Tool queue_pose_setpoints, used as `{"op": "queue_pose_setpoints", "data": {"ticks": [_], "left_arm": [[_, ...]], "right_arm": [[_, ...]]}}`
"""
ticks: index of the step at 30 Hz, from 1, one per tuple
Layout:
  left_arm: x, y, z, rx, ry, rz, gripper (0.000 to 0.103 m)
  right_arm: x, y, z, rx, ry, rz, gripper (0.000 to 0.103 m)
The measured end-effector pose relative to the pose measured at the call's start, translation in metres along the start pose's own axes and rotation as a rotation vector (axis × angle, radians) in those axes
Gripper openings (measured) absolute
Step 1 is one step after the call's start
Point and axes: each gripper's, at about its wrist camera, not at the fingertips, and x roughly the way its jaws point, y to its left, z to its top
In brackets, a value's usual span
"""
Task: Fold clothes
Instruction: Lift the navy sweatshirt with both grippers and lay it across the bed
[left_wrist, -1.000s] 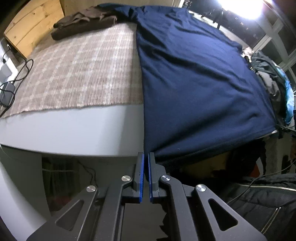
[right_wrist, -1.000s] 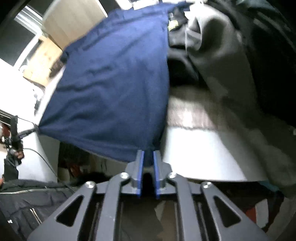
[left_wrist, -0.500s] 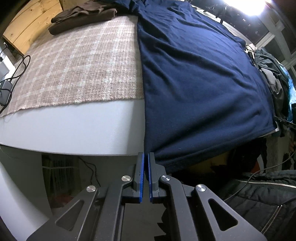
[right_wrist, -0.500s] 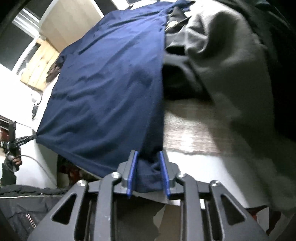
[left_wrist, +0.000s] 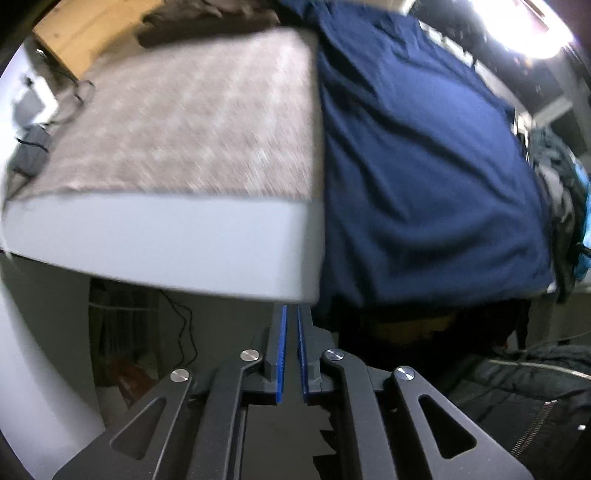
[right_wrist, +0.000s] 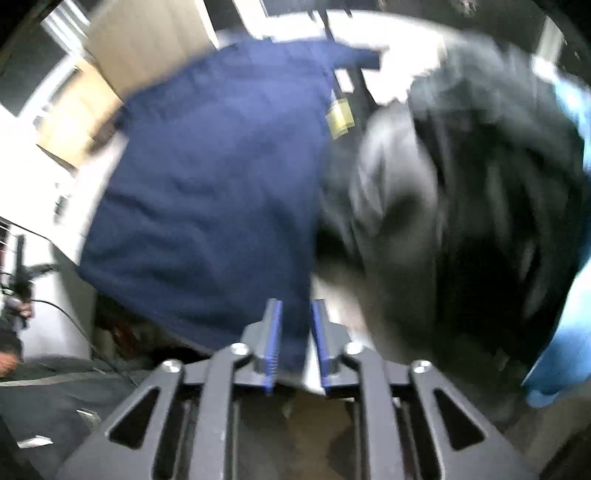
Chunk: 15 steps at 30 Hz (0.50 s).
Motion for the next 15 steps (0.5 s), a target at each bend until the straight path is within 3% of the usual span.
{"op": "queue_pose_setpoints", "data": {"ticks": [4,8,12,15], "left_arm": [[-0.044,0.009,0.045,-0.012,-0.116,0.045,0.014],[-0.061,0.007,0.111,-0.001,-0.214,0.061,0.023],[-0.050,-0.001,0.180,-0.008,-0.281,0.004,0.024],[-0.020,-0.014,0.228,0.038,-0.292,0.030,0.024]], "right_arm": [[-0.048,0.016,0.069,-0.088,-0.142,0.063,0.036],[-0.067,0.051,0.157,-0.195,-0.257,0.145,0.037],[-0.036,0.120,0.238,-0.298,-0.290,0.196,0.038],[0.010,0.188,0.293,-0.368,-0.262,0.251,0.038]]}}
